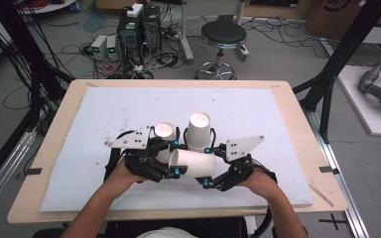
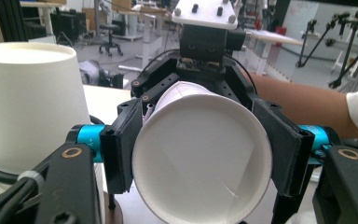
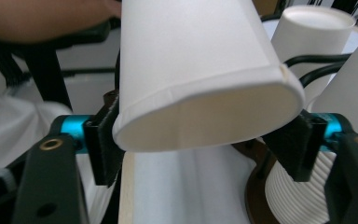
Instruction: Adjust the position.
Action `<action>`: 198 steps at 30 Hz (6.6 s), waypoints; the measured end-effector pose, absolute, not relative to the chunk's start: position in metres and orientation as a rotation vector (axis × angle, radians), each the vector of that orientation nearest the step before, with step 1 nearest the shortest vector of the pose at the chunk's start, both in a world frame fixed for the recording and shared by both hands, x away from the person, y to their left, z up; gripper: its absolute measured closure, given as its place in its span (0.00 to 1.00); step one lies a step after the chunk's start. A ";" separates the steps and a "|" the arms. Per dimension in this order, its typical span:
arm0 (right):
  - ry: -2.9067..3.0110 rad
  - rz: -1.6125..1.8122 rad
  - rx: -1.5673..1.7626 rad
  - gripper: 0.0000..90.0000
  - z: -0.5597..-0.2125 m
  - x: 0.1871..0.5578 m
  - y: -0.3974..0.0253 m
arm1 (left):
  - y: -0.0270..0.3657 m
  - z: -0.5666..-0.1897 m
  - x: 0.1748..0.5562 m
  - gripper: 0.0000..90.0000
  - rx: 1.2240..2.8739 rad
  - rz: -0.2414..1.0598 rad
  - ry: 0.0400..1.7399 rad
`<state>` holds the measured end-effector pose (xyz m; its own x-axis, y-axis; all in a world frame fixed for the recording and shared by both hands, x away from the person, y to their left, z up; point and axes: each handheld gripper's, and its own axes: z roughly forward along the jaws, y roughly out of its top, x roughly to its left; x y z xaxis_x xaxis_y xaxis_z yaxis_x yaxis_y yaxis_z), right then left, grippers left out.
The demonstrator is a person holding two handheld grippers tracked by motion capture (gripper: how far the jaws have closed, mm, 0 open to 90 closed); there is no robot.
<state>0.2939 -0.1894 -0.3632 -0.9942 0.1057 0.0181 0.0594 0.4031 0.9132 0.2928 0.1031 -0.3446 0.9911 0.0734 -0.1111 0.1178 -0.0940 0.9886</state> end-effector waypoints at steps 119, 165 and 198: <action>2.545 1.874 0.164 0.43 -0.352 0.297 -0.200 | 0.102 -0.362 0.294 0.34 1.766 -0.059 0.142; 2.479 1.988 0.260 0.22 -0.351 0.295 -0.194 | 0.101 -0.362 0.293 0.40 1.718 -0.058 0.127; 2.504 1.986 0.218 0.37 -0.345 0.294 -0.191 | 0.094 -0.365 0.290 0.41 1.770 -0.049 0.116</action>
<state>0.2936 -0.1913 -0.3452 -0.9888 0.0679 0.1327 0.1447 0.2225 0.9641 0.2903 0.0939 -0.3653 0.9940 0.0512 -0.0971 0.1054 -0.1972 0.9747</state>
